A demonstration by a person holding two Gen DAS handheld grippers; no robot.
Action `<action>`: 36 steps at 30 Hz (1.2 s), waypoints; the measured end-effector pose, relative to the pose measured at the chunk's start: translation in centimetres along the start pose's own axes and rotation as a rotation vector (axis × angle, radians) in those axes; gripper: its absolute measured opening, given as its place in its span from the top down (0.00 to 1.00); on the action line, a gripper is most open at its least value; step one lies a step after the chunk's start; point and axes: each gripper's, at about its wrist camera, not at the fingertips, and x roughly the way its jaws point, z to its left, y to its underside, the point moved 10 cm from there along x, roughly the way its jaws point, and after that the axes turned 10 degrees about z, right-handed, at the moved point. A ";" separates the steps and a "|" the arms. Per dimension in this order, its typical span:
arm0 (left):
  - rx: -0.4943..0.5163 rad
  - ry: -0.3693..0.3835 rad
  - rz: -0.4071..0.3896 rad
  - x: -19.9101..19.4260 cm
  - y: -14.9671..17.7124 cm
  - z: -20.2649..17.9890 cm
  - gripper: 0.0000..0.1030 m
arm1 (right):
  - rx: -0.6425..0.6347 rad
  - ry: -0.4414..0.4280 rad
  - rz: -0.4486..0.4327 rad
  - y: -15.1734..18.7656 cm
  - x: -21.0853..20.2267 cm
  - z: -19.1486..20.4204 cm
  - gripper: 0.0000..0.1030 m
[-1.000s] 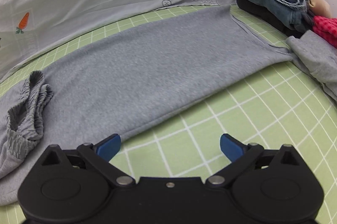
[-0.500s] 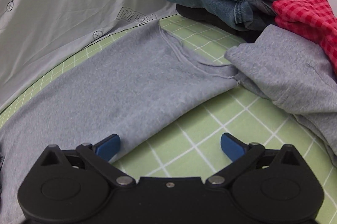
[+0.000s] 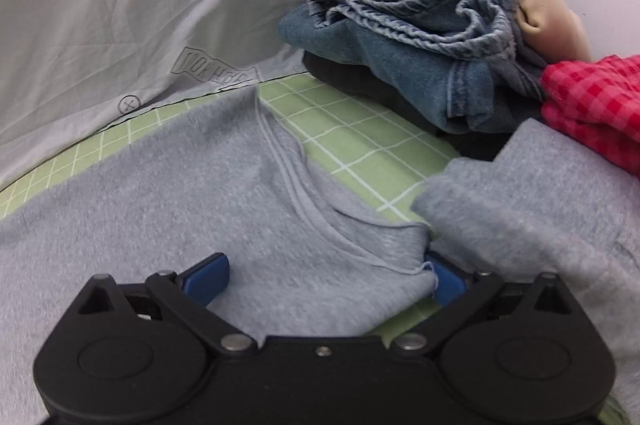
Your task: Fold clothes
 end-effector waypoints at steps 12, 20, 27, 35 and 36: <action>-0.039 0.031 -0.003 0.3 0.1 0.4 0.00 | -0.020 -0.087 -0.011 -1.9 -1.4 3.5 0.85; -0.041 0.042 -0.024 0.3 0.2 0.4 0.00 | -0.209 -0.307 -0.054 -1.1 -6.2 14.0 0.86; -0.034 0.053 -0.041 0.3 0.2 0.4 0.00 | -0.494 -0.524 -0.055 4.3 -10.7 24.8 0.86; -0.027 0.060 -0.058 0.3 0.2 0.5 0.00 | -0.651 -0.607 0.097 13.5 -12.0 28.2 0.85; -0.027 0.060 -0.061 0.3 0.2 0.5 0.00 | -0.657 -0.607 0.097 13.6 -12.2 28.1 0.85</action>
